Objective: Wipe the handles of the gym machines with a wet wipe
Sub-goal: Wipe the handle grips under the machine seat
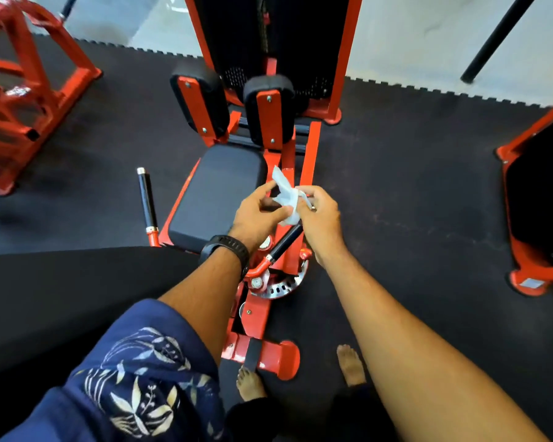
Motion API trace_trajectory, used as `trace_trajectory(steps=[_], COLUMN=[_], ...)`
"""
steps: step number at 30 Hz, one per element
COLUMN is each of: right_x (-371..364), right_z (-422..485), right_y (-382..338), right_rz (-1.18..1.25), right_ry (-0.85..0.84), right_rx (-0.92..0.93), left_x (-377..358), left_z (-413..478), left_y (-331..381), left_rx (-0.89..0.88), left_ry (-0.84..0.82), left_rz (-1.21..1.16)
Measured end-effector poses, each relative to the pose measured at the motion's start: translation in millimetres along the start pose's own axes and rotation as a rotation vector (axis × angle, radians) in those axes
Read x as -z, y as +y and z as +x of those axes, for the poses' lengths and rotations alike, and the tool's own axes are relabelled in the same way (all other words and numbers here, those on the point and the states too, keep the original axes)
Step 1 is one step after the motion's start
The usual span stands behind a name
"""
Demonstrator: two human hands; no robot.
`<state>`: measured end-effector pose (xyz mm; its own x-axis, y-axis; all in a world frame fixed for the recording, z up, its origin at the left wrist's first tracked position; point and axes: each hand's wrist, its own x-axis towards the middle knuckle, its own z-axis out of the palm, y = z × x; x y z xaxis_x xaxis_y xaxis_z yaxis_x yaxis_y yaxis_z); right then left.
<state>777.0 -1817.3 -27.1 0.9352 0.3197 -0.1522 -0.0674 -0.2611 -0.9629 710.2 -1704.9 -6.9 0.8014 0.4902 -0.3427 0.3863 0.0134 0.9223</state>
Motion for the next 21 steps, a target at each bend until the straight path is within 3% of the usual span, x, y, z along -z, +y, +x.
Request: trace_trajectory(steps=[6,12,16,21], right_x=[36.4,74.7,96.7,112.5], right_z=[2.2,3.3,-8.7,-35.2], right_y=[-89.8,-160.3,-208.9,-261.4], right_rz=[0.045,0.013,0.073,0.147], right_ry=[-0.22,-0.279,-0.34,-0.425], right_rx=[0.14,0.32,0.402,0.464], left_x=[-3.8,-13.4,-21.3,-21.1], left_z=[-37.2,-74.0,-108.7,-154.4], left_y=[86.8,156.8,198.4,239.8], left_rx=[-0.173,-0.302,-0.366,-0.47], left_ry=[0.143,0.357,0.567,0.64], left_rz=[-0.002,0.032,-0.067,-0.025])
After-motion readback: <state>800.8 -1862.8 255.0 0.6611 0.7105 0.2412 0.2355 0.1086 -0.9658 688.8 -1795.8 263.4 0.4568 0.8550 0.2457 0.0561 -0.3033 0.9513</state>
